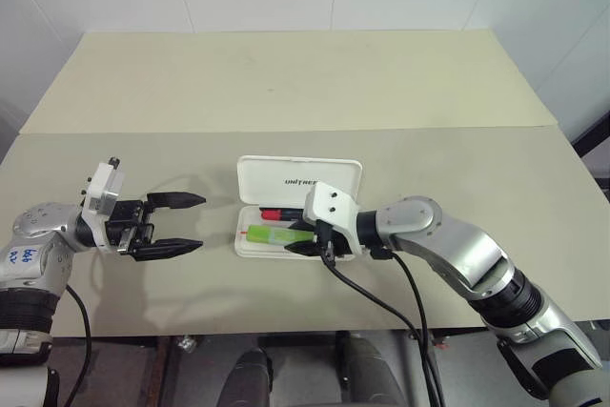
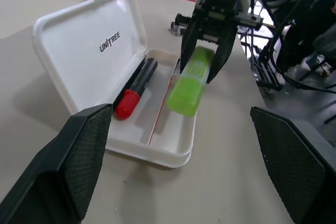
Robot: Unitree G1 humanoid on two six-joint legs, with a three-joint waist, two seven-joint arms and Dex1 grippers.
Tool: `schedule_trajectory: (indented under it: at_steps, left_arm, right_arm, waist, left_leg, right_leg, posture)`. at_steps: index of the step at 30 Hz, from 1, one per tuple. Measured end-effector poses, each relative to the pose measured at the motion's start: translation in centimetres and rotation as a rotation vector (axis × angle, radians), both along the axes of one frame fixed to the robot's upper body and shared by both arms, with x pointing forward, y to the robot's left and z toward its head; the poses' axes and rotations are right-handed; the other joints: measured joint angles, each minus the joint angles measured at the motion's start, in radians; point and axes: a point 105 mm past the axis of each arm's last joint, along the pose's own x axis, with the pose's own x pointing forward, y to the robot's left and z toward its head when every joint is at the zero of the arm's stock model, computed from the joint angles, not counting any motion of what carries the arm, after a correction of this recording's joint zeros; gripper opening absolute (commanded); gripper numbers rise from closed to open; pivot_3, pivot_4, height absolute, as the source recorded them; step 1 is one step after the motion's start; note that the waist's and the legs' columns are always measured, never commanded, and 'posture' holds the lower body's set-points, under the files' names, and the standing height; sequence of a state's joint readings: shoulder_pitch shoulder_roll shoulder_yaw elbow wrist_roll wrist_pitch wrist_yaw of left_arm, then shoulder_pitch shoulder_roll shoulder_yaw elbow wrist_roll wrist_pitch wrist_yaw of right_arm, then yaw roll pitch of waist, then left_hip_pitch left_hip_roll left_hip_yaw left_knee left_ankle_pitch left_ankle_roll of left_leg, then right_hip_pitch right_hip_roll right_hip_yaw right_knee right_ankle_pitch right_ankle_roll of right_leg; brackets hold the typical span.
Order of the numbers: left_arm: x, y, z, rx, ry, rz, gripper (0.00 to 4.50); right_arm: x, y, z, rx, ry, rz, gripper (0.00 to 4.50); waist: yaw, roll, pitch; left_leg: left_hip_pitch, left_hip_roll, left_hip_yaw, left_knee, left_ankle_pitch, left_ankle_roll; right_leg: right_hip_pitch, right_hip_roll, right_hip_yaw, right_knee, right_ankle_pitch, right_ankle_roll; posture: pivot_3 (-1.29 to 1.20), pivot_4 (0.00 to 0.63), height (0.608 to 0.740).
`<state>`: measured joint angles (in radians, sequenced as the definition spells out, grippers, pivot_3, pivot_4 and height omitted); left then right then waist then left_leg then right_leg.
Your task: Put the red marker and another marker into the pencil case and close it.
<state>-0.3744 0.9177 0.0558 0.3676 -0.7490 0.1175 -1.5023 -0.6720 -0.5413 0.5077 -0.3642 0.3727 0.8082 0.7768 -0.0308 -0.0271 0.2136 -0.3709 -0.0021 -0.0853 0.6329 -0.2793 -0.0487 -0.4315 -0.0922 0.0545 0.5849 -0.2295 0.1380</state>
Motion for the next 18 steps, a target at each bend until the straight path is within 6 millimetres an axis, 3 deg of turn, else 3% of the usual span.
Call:
schedule_trajectory:
  at_steps: [18]
  left_arm:
    - [-0.1,-0.3,0.4,0.002,-0.03,-0.004,4.5]
  right_arm:
    - [0.7,1.5,-0.4,0.03,0.012,0.069,1.13]
  waist:
    - [0.0,0.0,0.0]
  left_leg:
    - [0.0,0.0,0.0,-0.001,0.0,0.0]
  right_leg:
    - [0.0,0.0,0.0,0.0,0.0,0.0]
  posture:
    - [0.0,0.15,0.74]
